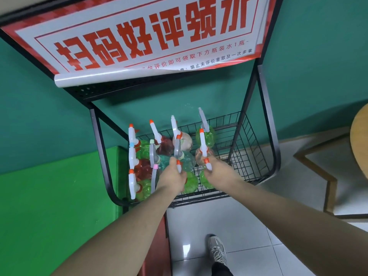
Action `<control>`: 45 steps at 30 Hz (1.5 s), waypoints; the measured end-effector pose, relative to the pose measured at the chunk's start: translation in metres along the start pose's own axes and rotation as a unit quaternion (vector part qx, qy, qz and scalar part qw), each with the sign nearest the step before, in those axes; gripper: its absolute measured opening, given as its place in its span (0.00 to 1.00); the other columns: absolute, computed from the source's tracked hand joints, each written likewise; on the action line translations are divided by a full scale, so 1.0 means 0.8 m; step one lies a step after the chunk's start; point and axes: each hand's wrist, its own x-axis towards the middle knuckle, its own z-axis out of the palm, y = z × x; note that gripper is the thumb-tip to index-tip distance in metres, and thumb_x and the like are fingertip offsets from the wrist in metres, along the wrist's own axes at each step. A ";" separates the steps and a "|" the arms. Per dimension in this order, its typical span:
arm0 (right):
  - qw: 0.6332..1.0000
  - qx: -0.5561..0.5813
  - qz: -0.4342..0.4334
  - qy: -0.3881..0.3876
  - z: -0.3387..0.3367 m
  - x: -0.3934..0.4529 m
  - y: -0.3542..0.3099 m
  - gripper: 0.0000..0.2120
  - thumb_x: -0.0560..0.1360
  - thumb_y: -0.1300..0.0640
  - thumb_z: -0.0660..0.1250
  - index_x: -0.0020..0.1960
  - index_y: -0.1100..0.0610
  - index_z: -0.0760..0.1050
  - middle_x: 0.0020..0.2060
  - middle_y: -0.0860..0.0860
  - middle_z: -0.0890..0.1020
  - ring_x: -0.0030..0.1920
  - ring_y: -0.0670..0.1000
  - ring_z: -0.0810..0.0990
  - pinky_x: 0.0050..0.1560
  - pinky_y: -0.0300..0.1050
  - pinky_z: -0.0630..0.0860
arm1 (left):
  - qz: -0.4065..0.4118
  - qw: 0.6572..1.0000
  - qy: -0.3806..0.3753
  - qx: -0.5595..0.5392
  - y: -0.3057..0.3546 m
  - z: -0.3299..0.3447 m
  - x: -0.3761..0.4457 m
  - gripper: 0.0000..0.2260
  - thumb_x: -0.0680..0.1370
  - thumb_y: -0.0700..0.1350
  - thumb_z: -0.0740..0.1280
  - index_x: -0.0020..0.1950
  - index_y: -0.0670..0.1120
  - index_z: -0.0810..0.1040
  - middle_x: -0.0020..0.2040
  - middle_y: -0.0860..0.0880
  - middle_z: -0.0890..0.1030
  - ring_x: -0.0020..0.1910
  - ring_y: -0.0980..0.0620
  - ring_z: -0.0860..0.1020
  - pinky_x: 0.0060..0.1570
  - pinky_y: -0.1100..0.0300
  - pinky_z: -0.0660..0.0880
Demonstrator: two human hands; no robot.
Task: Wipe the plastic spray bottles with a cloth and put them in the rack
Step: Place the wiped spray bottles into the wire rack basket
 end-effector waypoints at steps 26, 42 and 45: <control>0.993 -0.001 0.047 0.107 -0.019 -0.010 -0.003 0.29 0.76 0.31 0.59 0.69 0.48 0.58 0.53 0.48 0.76 0.45 0.53 0.79 0.43 0.48 0.70 | -0.009 0.998 0.055 0.010 -0.007 -0.018 -0.019 0.20 0.76 0.60 0.70 0.58 0.52 0.66 0.44 0.51 0.78 0.36 0.50 0.80 0.37 0.54 0.76; 0.974 -0.075 -0.203 0.070 0.105 -0.095 -0.237 0.14 0.79 0.42 0.61 0.62 0.45 0.66 0.43 0.45 0.82 0.43 0.53 0.82 0.47 0.49 0.79 | 0.003 0.971 0.226 -0.074 -0.172 -0.164 -0.155 0.11 0.79 0.53 0.68 0.45 0.48 0.71 0.36 0.51 0.76 0.38 0.46 0.75 0.36 0.54 0.65; 0.968 -0.097 -0.231 0.025 0.183 -0.129 -0.293 0.15 0.78 0.43 0.62 0.62 0.46 0.67 0.41 0.45 0.82 0.45 0.53 0.82 0.49 0.49 0.78 | -0.014 0.963 0.256 -0.081 -0.257 -0.193 -0.201 0.10 0.79 0.53 0.68 0.49 0.49 0.71 0.37 0.48 0.77 0.40 0.43 0.76 0.40 0.52 0.69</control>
